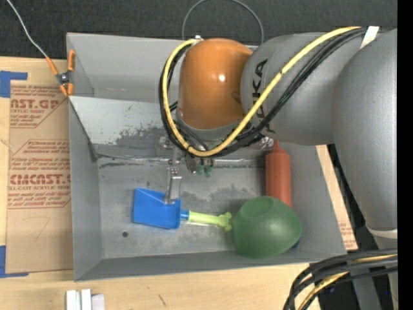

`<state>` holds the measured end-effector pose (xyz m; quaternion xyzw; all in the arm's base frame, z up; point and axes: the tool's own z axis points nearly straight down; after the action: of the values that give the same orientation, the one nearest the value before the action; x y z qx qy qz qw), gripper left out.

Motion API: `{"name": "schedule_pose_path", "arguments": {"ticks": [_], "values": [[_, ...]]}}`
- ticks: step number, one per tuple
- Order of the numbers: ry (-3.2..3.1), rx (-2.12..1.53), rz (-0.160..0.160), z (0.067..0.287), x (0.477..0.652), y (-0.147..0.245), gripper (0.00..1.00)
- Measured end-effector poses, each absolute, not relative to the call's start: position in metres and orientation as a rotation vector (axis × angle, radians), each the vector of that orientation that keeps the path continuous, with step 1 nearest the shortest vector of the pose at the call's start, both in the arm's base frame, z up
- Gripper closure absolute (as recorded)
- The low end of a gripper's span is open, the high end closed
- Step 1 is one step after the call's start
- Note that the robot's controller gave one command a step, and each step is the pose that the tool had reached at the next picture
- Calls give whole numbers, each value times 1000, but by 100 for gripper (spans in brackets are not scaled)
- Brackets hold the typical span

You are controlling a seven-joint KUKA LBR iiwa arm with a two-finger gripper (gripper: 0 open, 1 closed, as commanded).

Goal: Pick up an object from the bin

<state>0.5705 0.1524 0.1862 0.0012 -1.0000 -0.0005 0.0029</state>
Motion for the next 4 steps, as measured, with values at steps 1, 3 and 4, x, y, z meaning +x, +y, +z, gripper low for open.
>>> {"name": "schedule_pose_path", "arguments": {"ticks": [1, 3, 4], "values": [[-3143, 1, -3, 191, 572, 151, 0], [-3077, -626, -4, 115, 526, 179, 0], [-3116, 430, -8, 72, 541, 138, 100]]}}
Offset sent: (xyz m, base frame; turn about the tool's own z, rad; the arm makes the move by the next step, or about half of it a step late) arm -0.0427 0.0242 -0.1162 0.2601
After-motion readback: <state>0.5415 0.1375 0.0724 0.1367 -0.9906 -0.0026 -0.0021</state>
